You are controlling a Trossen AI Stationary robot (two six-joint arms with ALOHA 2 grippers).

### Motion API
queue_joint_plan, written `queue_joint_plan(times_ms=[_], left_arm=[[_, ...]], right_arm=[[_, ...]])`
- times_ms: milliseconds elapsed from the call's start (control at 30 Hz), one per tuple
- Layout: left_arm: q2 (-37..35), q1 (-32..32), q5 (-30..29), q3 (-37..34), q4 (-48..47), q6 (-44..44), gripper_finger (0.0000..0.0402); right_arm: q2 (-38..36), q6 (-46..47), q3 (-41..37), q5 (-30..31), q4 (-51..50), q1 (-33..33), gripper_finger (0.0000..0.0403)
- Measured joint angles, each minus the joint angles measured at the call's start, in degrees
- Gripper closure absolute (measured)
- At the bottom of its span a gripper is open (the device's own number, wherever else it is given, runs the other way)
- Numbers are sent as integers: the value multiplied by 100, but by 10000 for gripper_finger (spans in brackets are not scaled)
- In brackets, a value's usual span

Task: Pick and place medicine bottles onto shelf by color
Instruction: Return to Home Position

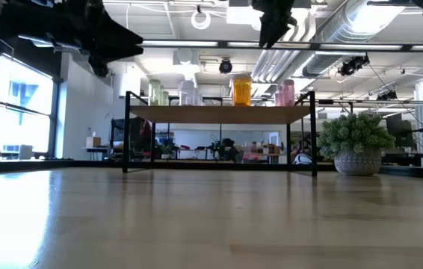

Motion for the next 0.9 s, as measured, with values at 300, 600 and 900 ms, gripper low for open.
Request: queue_joint_plan(times_ms=[300,600,900], left_arm=[[-1181,520,247,0,-636,-84,271],[-1479,745,594,0,-1097,-220,271],[-1479,672,1389,0,-1214,-17,271]], right_arm=[[-1715,57,-2687,-43,1435,-3,187],[-4166,418,-5743,-43,3131,-1,187],[-6284,959,-7710,-68,3935,2,187]])
